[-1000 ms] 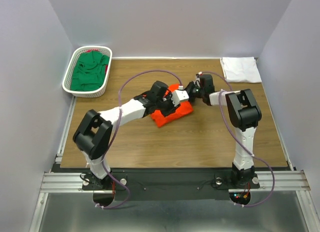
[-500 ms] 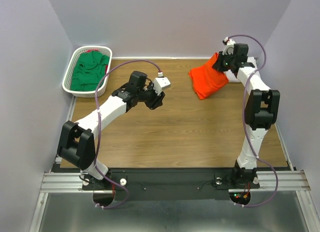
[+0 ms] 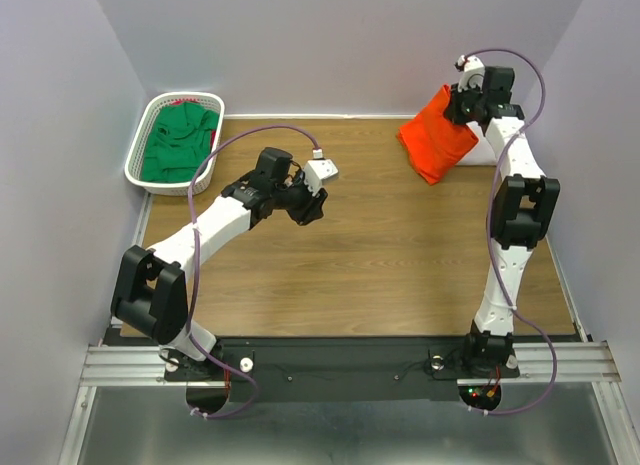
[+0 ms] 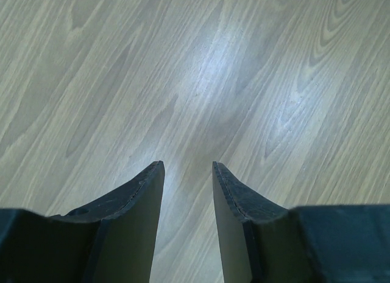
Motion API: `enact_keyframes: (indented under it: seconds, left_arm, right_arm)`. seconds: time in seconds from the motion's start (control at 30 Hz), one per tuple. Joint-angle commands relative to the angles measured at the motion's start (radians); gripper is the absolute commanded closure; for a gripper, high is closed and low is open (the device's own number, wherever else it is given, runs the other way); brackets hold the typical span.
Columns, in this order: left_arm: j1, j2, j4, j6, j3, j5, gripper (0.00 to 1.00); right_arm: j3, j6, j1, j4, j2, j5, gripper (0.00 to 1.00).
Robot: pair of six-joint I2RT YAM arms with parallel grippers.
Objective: Fold and stack the t-shirts
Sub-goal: Neatly place the folded tshirt to the corner
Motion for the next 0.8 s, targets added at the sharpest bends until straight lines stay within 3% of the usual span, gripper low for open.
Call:
enact_keyframes:
  seconds: [0.0, 0.77]
  left_arm:
    - [0.004, -0.050, 0.009, -0.010, 0.000, 0.006, 0.51]
    - [0.006, -0.033, -0.014, 0.007, 0.022, 0.012, 0.46]
  right_arm:
    - [0.104, -0.045, -0.011, 0.029, -0.019, 0.011, 0.99]
    - [0.210, -0.069, -0.063, 0.029, -0.051, -0.030, 0.99]
